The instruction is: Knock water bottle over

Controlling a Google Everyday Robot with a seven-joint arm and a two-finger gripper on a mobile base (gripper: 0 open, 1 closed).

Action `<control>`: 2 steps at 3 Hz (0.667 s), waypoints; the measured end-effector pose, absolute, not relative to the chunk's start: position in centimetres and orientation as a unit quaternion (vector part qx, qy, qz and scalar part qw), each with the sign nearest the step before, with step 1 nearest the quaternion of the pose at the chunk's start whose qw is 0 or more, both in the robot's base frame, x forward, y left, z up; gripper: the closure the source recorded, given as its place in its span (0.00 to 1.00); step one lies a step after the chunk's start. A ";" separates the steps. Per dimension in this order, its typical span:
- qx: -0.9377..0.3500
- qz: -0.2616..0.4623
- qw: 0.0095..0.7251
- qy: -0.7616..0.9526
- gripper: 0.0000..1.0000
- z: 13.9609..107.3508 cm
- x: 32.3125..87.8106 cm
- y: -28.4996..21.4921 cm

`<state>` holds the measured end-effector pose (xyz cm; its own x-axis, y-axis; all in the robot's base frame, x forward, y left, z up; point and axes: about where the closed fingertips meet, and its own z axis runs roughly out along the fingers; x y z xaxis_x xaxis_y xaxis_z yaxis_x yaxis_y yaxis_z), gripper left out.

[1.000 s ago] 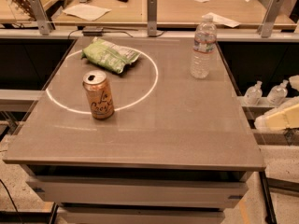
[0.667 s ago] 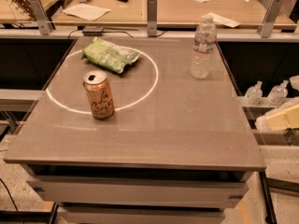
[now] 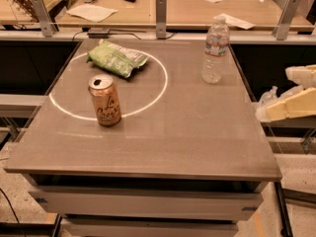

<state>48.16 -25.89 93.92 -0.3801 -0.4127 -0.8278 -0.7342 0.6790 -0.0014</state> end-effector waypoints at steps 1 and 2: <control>-0.403 0.226 0.449 0.765 0.00 94.0 50.7 -24.5; -0.424 0.261 0.462 0.733 0.00 93.4 53.3 -24.0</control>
Offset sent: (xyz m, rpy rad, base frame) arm 0.0827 0.0183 -0.0115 0.1877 -0.1323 0.3103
